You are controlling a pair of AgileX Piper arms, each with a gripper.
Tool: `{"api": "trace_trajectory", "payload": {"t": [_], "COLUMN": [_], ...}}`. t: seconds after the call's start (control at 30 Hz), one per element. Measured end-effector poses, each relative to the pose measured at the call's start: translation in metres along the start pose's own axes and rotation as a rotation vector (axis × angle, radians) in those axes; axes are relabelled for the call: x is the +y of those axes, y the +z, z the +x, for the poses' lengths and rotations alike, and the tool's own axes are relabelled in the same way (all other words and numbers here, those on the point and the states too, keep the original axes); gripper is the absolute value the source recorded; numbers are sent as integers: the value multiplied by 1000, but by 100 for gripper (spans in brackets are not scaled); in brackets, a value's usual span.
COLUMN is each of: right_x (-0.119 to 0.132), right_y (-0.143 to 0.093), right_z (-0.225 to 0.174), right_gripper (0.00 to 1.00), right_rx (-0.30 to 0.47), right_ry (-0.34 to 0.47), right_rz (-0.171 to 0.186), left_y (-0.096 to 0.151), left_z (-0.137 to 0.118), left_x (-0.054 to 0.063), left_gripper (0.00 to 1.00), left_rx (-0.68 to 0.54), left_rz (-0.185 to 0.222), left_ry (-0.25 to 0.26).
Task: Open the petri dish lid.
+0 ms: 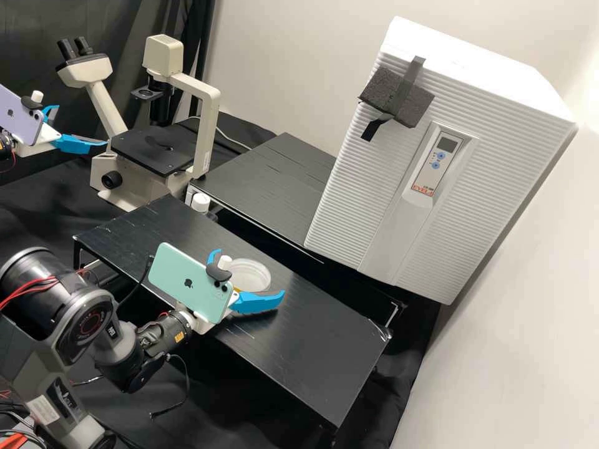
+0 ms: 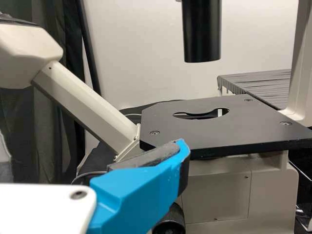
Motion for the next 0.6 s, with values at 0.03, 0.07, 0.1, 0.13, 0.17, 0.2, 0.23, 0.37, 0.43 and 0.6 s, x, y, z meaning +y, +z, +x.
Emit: {"api": "trace_trajectory", "payload": {"t": [0.03, 0.07, 0.1, 0.13, 0.17, 0.2, 0.23, 0.37, 0.43, 0.6], "right_x": [0, 0, 0, 0, 0, 0, 0, 0, 0, 0], "right_y": [0, 0, 0, 0, 0, 0, 0, 0, 0, 0], "right_z": [0, 0, 0, 0, 0, 0, 0, 0, 0, 0], "right_gripper": [0, 0, 0, 0, 0, 0, 0, 0, 0, 0], "right_rx": [0, 0, 0, 0, 0, 0, 0, 0, 0, 0], "right_ry": [0, 0, 0, 0, 0, 0, 0, 0, 0, 0], "right_rz": [0, 0, 0, 0, 0, 0, 0, 0, 0, 6], "left_y": [0, 0, 0, 0, 0, 0, 0, 0, 0, 0], "left_z": [0, 0, 0, 0, 0, 0, 0, 0, 0, 0], "left_x": [0, 0, 0, 0, 0, 0, 0, 0, 0, 0], "left_gripper": [100, 100, 100, 100, 100, 100, 100, 100, 100, 100], "left_rx": [0, 0, 0, 0, 0, 0, 0, 0, 0, 0], "left_rz": [0, 0, 0, 0, 0, 0, 0, 0, 0, 0], "left_ry": [0, 0, 0, 0, 0, 0, 0, 0, 0, 0]}}
